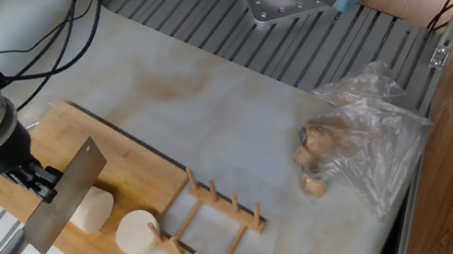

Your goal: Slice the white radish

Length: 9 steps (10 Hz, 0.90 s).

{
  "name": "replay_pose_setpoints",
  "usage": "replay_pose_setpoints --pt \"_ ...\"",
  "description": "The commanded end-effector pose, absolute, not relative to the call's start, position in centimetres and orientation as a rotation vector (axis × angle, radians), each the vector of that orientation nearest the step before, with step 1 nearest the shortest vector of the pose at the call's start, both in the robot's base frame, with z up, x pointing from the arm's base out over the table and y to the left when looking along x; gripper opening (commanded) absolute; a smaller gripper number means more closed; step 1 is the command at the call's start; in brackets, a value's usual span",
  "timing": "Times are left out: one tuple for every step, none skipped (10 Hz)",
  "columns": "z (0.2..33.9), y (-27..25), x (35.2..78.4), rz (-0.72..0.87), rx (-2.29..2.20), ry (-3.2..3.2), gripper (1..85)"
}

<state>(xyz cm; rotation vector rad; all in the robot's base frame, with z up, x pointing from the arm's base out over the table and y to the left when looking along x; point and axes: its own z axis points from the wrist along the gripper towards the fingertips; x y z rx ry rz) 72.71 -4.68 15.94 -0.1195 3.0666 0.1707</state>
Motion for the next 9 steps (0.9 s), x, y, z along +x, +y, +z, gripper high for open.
replay_pose_setpoints --pt "16.05 -4.38 72.68 0.191 -0.116 3.067 1.3" --pt "16.05 -4.33 72.68 0.193 -0.116 3.067 1.3" --pt "16.05 -4.3 72.68 0.195 -0.118 3.066 1.3" --pt "16.02 -4.32 72.67 0.195 -0.121 3.066 1.3" --pt "16.0 -4.29 72.66 0.2 -0.123 3.065 1.3" --pt "15.95 -4.29 72.65 0.202 -0.125 3.065 1.3" --pt "15.85 -4.31 72.64 0.205 -0.125 3.065 1.3" --pt "15.77 -4.31 72.64 0.207 -0.12 3.065 1.3" --pt "15.71 -4.26 72.7 0.207 -0.113 3.064 1.3"
